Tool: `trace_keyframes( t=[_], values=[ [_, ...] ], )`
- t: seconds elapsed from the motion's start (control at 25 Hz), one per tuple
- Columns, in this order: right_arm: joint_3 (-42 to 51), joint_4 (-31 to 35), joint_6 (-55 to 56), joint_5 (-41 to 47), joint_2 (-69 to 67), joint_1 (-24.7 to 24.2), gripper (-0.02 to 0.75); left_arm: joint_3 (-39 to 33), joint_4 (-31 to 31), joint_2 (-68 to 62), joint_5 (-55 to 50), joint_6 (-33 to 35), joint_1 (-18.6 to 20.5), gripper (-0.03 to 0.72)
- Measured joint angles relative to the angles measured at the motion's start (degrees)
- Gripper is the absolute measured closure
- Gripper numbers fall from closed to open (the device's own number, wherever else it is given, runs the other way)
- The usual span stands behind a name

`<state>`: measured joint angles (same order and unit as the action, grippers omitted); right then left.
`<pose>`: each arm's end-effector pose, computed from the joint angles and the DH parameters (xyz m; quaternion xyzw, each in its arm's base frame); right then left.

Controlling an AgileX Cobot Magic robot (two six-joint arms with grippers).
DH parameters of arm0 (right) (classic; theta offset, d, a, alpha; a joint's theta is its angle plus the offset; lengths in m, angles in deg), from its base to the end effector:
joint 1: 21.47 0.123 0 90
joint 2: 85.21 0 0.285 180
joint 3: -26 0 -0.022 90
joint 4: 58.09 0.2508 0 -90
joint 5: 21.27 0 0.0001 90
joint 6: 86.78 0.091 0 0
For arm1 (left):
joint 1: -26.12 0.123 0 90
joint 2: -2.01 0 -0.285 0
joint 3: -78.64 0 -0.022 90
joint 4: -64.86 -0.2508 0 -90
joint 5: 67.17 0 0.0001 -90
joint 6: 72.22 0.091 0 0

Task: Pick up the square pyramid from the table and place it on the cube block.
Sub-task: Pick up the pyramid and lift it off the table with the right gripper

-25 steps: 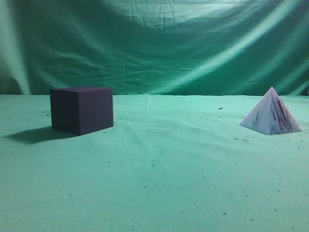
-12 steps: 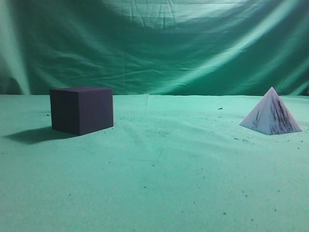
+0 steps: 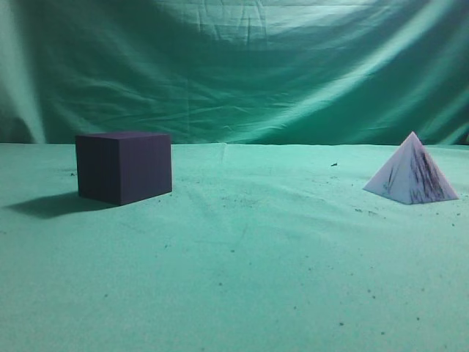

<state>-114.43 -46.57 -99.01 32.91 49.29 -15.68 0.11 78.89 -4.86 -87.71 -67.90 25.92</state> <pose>0.1054 0.0255 0.3022 -0.1197 0.9254 0.0771 0.3513 0.0526 -0.0079 0.1750 -0.0342 0.7943 -0.0815 0.6010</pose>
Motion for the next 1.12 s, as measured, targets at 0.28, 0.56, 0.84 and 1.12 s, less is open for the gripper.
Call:
trace_keyframes(
  t=[0.28,0.56,0.84,1.12],
  values=[
    [-7.3,-6.26,3.12,4.89,-19.43,14.62,0.738,0.0,0.0,0.0,0.0,0.0,0.0,0.688],
    [-15.51,-9.93,8.56,-1.15,-35.33,18.93,0.505,0.0,0.0,0.0,0.0,0.0,0.0,0.688],
    [-22.15,-10.67,15.77,-2.96,-48.18,19.1,0.077,0.0,0.0,0.0,0.0,0.0,0.0,0.688],
    [-27.69,-13.31,17.43,-3.94,-59.54,19.1,0.094,0.0,0.0,0.0,0.0,0.0,0.0,0.688]
  ],
)
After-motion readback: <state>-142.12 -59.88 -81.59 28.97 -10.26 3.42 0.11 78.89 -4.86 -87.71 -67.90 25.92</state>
